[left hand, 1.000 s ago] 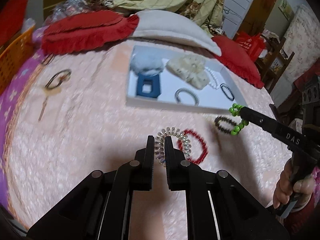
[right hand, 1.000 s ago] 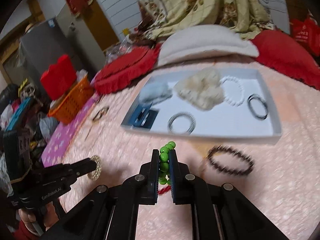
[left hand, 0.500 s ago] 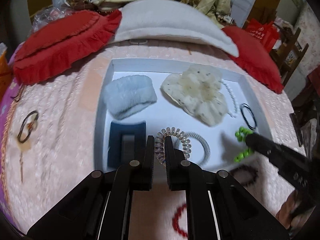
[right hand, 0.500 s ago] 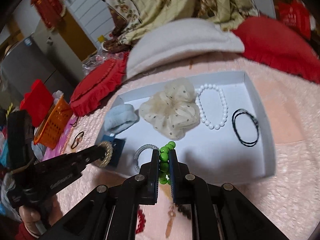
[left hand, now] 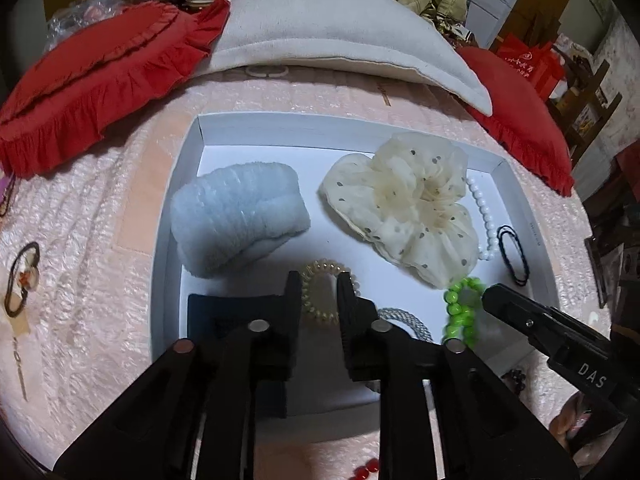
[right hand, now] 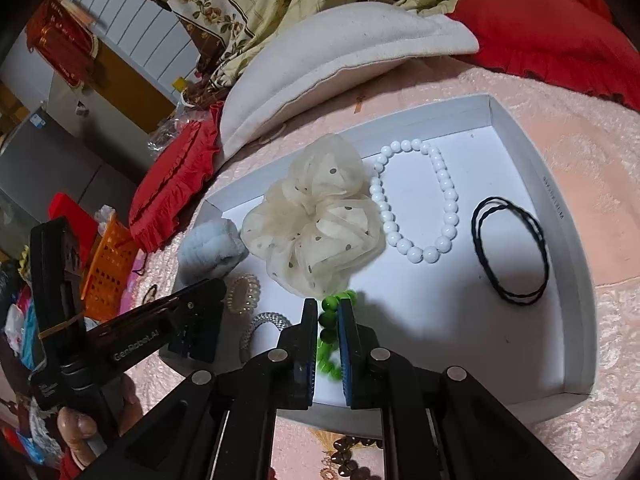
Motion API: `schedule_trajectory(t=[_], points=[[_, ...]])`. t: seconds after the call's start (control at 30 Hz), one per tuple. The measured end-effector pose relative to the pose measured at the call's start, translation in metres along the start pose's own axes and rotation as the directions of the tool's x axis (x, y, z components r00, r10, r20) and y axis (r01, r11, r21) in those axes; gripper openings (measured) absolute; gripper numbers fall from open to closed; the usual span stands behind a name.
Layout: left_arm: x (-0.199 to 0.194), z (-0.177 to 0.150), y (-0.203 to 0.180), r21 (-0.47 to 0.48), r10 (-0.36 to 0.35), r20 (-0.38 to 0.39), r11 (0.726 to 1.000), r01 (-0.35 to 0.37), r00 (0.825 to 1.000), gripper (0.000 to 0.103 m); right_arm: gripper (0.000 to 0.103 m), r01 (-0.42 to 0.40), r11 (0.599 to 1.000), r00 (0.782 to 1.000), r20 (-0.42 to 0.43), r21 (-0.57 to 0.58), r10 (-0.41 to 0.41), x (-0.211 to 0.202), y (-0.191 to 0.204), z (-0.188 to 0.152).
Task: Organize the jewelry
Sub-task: 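Lower the gold hair tie and green bracelet into the white box and release, then withdraw both open tools from the box, then move the left tool to the red bead bracelet while the right approaches the brown bracelet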
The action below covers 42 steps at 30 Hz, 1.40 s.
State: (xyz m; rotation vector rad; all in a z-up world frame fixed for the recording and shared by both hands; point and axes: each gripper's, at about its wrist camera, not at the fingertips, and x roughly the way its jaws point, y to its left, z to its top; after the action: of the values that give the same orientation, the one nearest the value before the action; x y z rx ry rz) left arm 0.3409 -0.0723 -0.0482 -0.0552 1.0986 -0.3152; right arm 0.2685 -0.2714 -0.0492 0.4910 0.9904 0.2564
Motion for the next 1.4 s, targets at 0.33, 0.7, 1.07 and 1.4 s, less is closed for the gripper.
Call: schedule_trajectory(t=[0.33, 0.7, 1.07, 1.4], points=[[-0.085, -0.026, 0.000, 0.009, 0.034, 0.118, 0.999, -0.035, 0.992, 0.021, 0.018, 0.040, 0.995, 0.996, 0.079, -0.090, -0.033, -0.063, 0.019, -0.020], [-0.138, -0.130, 0.012, -0.033, 0.171, 0.200, 0.985, -0.168, 0.965, 0.021, 0.033, 0.241, 0.963, 0.963, 0.150, -0.122, -0.222, -0.120, -0.022, -0.105], [-0.142, -0.193, -0.014, -0.068, 0.283, 0.170, 0.959, -0.275, 0.944, 0.021, 0.033, 0.206, 0.979, 0.974, 0.093, -0.005, -0.204, -0.117, -0.035, -0.154], [-0.137, -0.210, -0.024, -0.042, 0.291, 0.135, 0.957, -0.288, 0.947, 0.021, 0.033, 0.208, 0.978, 0.977, 0.047, -0.007, -0.208, -0.113, -0.027, -0.166]])
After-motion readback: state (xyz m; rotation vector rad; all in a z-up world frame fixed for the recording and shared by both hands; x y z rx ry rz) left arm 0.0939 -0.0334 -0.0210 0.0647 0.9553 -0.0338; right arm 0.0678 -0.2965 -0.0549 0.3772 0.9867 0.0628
